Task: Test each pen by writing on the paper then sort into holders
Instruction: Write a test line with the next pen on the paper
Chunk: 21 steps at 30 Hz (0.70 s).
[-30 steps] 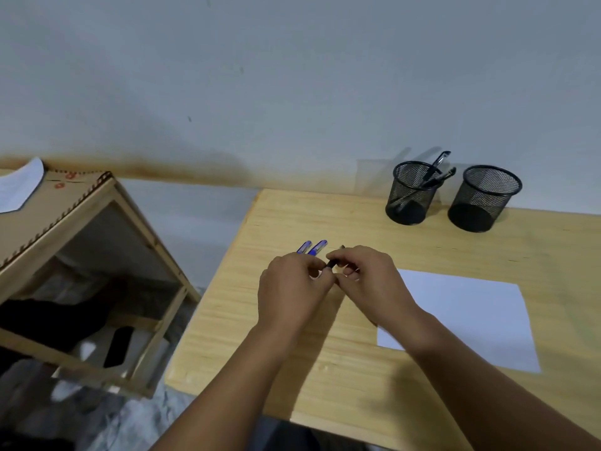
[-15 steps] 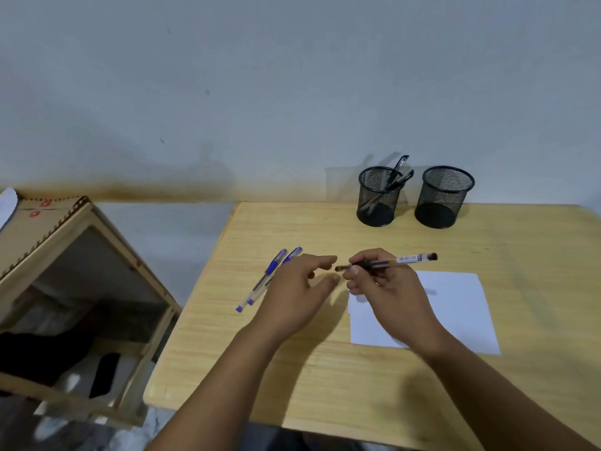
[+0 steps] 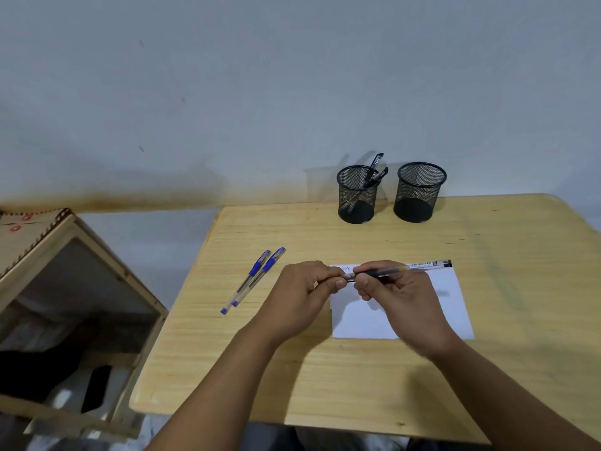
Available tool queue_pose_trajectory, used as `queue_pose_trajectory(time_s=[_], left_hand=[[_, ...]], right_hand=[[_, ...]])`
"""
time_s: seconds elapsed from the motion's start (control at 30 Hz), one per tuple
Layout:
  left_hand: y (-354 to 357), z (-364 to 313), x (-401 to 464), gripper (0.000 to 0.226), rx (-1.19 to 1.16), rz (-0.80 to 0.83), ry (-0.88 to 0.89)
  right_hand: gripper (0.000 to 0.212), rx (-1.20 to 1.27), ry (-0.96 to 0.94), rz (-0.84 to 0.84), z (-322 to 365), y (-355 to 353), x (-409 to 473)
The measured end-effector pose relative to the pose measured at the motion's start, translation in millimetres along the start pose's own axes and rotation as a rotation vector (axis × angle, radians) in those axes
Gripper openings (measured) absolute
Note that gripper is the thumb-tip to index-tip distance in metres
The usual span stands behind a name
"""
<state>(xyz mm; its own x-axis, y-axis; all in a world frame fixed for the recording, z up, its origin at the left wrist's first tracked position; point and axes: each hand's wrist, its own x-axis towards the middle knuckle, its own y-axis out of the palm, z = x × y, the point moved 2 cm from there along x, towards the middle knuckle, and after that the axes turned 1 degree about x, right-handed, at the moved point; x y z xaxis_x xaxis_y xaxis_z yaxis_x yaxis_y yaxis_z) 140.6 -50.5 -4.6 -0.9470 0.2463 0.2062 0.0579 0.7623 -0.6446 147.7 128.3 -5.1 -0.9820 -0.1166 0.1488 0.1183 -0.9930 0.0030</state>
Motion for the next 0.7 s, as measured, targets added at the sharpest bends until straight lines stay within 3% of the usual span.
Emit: queue_pose_trajectory(time_s=[0.2,0.33,0.5,0.7], left_hand=[[-21,13,0,0.013,-0.082,-0.126,-0.153],[-10,6,13,0.012,0.029,-0.219,-0.183],[-4,26,14,0.039,0.202,-0.241,-0.411],[5,35,11,0.023,0.193,-0.231,-0.528]], right_hand=[[0.013,0.016,0.001,-0.138,4,-30,10],[0.015,-0.039,0.055,-0.152,-5,-22,13],[0.009,-0.043,0.115,-0.248,-17,-25,12],[0.009,-0.041,0.141,-0.271,-23,-25,5]])
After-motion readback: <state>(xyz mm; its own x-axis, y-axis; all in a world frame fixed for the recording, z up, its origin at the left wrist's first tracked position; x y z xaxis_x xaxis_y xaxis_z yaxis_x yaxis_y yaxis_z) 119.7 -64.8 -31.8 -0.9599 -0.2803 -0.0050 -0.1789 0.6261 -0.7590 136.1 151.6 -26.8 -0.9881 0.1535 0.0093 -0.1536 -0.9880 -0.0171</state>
